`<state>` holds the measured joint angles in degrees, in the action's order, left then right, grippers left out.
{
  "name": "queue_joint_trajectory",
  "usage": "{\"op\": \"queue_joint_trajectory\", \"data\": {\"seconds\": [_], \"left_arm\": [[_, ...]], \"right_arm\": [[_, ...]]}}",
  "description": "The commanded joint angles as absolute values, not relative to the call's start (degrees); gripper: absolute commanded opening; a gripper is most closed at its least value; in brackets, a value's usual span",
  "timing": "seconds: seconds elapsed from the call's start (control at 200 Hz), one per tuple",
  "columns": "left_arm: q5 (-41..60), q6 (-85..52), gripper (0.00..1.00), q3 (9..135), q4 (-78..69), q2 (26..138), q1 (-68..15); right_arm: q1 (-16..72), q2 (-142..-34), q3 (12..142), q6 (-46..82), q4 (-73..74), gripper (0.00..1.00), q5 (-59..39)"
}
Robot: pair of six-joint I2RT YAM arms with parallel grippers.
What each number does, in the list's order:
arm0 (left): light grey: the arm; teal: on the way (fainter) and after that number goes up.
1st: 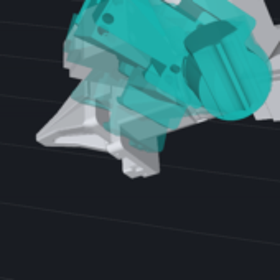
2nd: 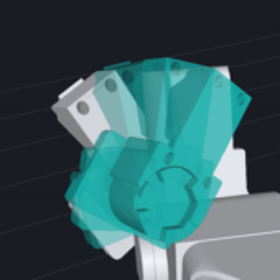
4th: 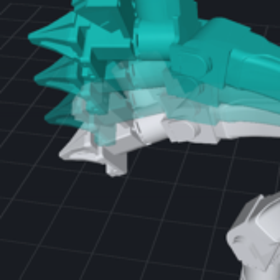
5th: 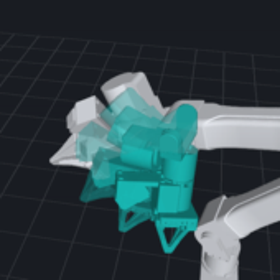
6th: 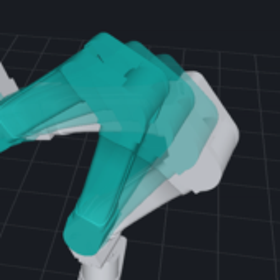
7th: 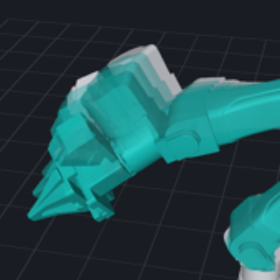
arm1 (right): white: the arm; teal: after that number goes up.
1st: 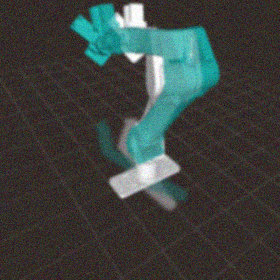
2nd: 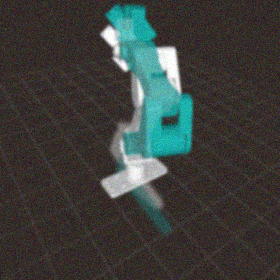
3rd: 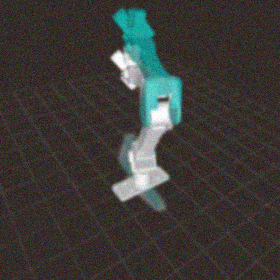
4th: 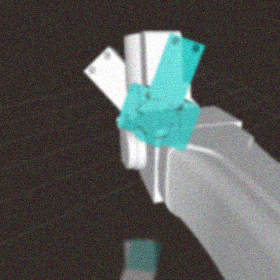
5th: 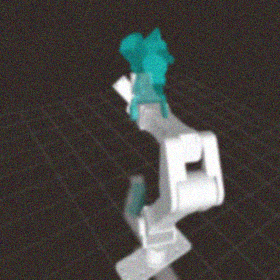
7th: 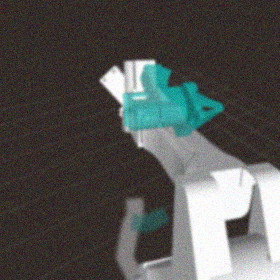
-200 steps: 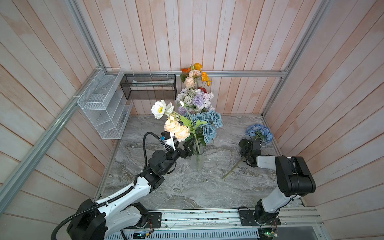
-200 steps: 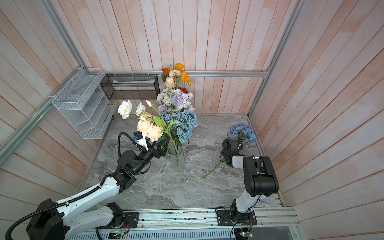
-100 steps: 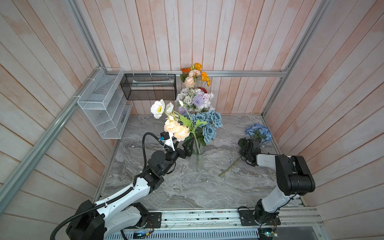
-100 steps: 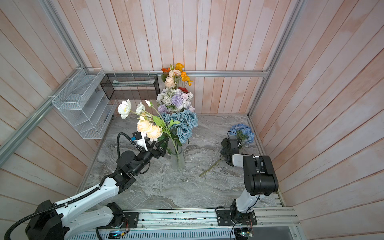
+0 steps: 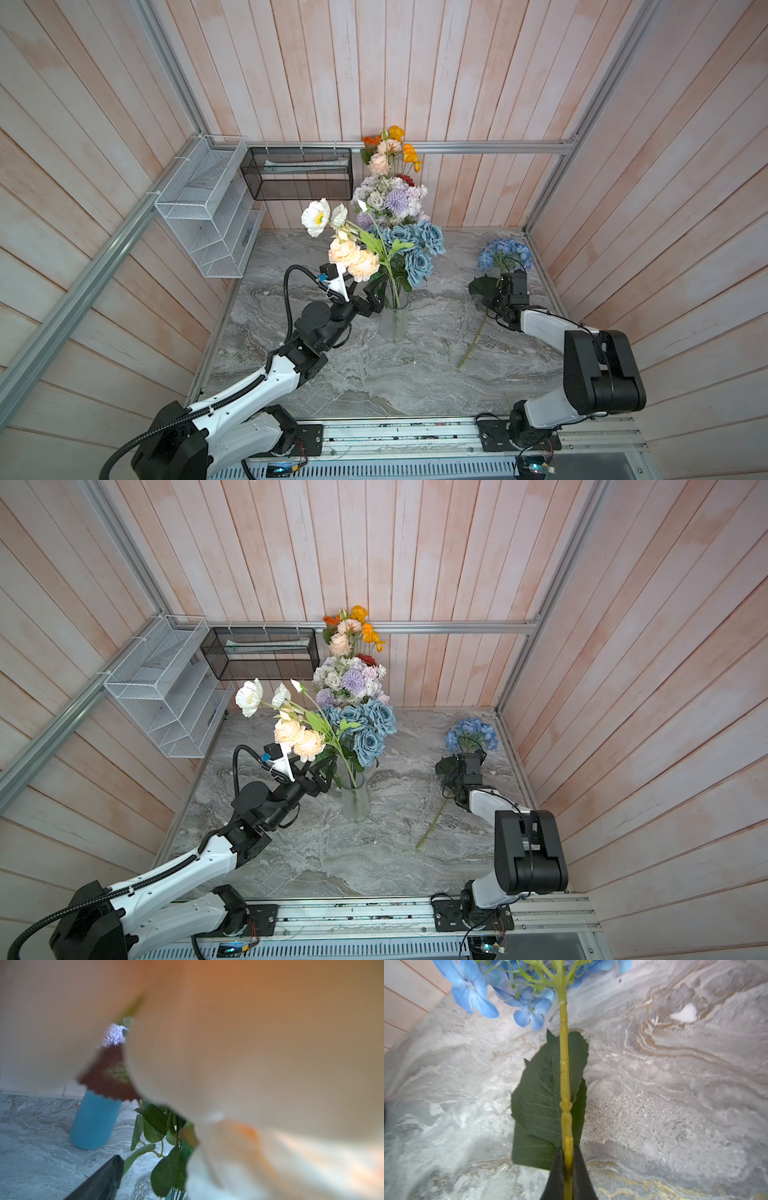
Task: Arrange the flowers into the vase
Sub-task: 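Lift the blue hydrangea high and carry it over the glass vase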
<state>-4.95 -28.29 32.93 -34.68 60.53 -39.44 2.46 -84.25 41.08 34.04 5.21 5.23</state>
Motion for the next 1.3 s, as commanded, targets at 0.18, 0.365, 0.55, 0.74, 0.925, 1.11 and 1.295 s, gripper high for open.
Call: {"op": "queue_joint_trajectory", "data": {"seconds": [0.18,0.365,0.55,0.74,0.925,1.11,1.295], "left_arm": [[-5.71,-27.95,1.0,32.49,-34.94,59.61,-39.15],[-5.71,-27.95,1.0,32.35,-34.95,59.41,-39.2],[-5.97,-27.88,1.0,32.26,-34.82,59.33,-39.11],[-5.81,-27.95,1.0,32.53,-34.59,59.71,-39.07],[-5.58,-27.95,1.0,32.95,-33.8,59.86,-39.0],[-5.36,-28.04,1.0,33.01,-32.84,59.68,-39.02],[-5.58,-28.21,1.0,33.02,-32.26,59.68,-39.02]], "right_arm": [[1.79,-71.14,41.6,34.02,12.28,0.0,-1.1],[1.78,-65.13,42.95,33.69,17.02,0.0,-8.43],[2.0,-59.74,43.15,37.86,29.19,0.0,-17.51],[7.26,-56.92,44.01,38.17,43.01,0.0,-21.84],[18.83,-57.75,47.03,26.81,49.85,0.0,-21.64],[24.51,-62.03,49.3,27.43,62.23,0.0,-25.86],[30.55,-65.91,51.77,24.62,70.58,0.0,-28.58]]}}
